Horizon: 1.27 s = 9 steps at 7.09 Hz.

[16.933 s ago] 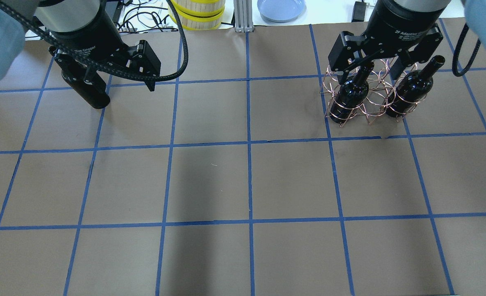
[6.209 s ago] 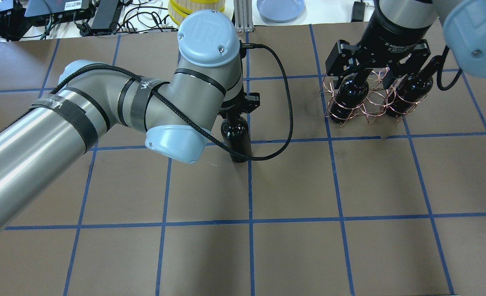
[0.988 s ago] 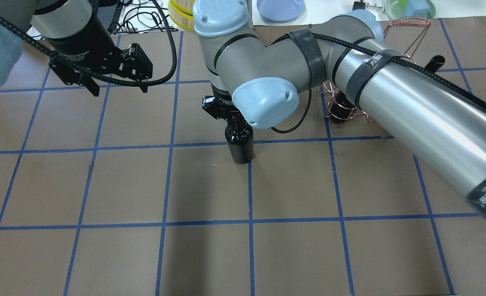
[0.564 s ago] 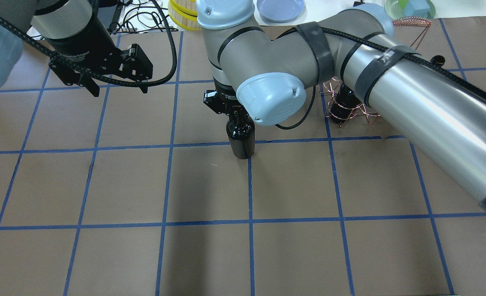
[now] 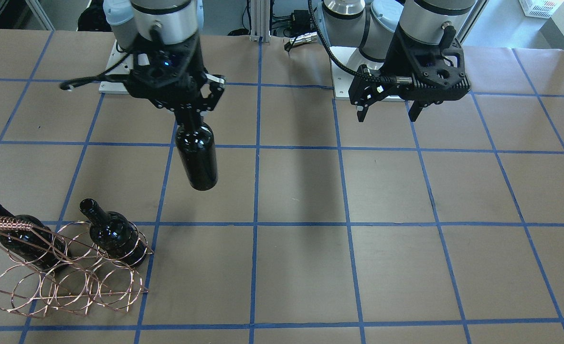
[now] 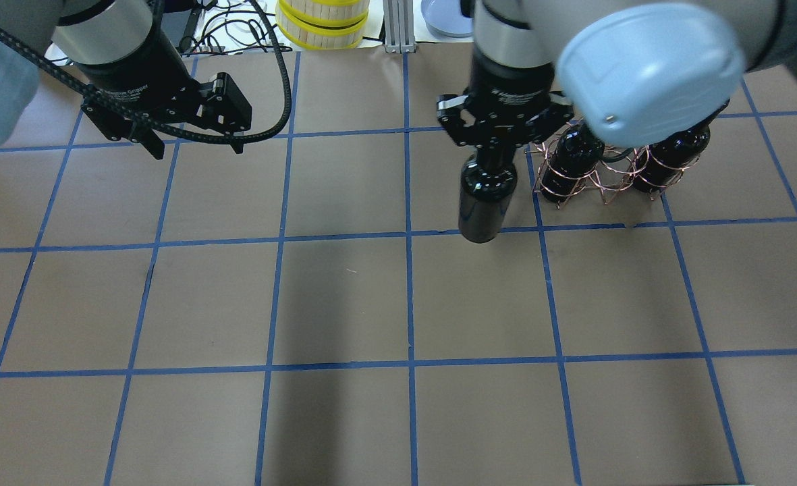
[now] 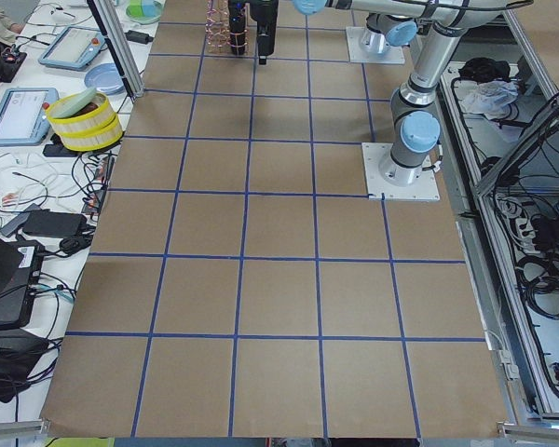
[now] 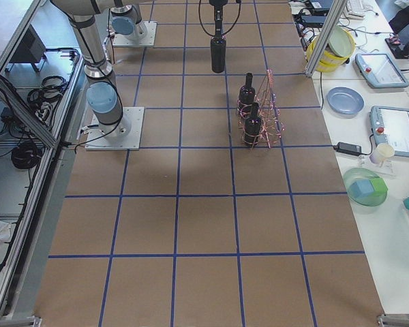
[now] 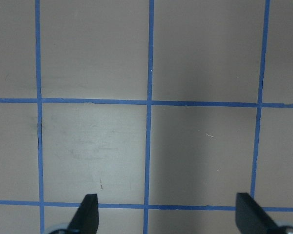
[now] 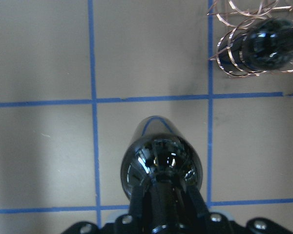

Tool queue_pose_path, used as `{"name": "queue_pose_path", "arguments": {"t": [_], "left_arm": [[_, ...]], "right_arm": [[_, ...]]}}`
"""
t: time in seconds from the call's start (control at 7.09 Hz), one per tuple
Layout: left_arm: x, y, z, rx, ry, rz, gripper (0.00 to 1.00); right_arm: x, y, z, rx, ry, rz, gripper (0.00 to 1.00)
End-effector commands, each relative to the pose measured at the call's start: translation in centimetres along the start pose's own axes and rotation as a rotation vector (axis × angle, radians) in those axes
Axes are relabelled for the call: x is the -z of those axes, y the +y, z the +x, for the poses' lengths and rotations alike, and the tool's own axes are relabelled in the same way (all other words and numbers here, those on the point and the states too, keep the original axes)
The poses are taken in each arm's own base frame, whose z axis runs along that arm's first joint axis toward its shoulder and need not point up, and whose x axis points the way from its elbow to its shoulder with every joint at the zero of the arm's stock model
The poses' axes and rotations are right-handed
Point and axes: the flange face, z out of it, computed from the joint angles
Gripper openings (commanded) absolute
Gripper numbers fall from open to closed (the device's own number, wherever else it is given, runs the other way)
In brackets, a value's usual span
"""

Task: Place wine into wine basket
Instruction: 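Lift the bottle with the right gripper and carry it to the rack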

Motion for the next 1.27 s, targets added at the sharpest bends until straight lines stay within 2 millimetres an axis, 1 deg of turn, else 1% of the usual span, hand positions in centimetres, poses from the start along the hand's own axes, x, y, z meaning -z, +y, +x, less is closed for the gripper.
{"name": "queue_pose_path", "arguments": {"t": [0.0, 0.28, 0.42, 0.71, 0.85, 1.13], "left_arm": [[0.0, 0.1, 0.2, -0.003, -0.001, -0.001, 1.0], [0.0, 0.1, 0.1, -0.003, -0.002, 0.001, 1.0], [0.1, 0.1, 0.1, -0.003, -0.002, 0.002, 1.0], [0.4, 0.5, 0.1, -0.003, -0.002, 0.004, 1.0], [0.5, 0.5, 0.1, -0.003, -0.002, 0.004, 1.0], [0.5, 0.5, 0.1, -0.003, -0.002, 0.005, 1.0]], "right_arm": [[3.0, 0.0, 10.3, 0.103, 0.016, -0.021, 0.17], [4.2, -1.7, 18.1, 0.067, 0.057, -0.04, 0.17], [4.4, -3.0, 20.0, 0.058, 0.055, -0.04, 0.17], [3.1, -8.0, 20.8, 0.059, 0.041, -0.042, 0.18], [2.5, -10.2, 21.1, 0.061, 0.044, -0.018, 0.18], [0.2, -12.8, 21.4, 0.062, 0.037, 0.012, 0.18]]}}
